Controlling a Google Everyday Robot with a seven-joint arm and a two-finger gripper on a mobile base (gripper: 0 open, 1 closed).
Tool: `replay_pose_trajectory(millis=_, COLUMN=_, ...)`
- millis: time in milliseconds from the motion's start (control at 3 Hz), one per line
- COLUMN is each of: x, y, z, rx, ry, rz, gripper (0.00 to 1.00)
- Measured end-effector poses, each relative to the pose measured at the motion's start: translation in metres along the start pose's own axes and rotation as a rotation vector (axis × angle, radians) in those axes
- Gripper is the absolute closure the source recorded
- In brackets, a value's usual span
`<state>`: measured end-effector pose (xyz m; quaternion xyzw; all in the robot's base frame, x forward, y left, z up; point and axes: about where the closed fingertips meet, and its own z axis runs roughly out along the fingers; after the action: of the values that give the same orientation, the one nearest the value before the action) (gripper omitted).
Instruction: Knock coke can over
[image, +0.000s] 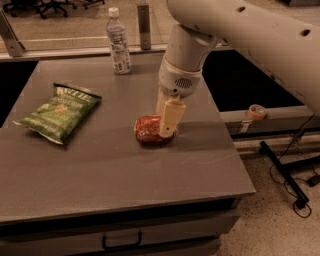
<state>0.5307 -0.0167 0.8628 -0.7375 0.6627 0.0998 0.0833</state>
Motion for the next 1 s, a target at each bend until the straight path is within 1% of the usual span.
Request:
replay_pose_trajectory(millis=333, x=0.0, y=0.002, z=-0.001, rx=0.004, ry=-0.001, rz=0.005, gripper=0.0)
replay_pose_trajectory(millis=667, x=0.0, y=0.003, z=-0.001, rx=0.008, ry=-0.007, rz=0.014, gripper=0.0)
replay_pose_trajectory(millis=1000, x=0.009, y=0.001, z=-0.018, rx=0.052, ry=-0.051, rz=0.058, gripper=0.0)
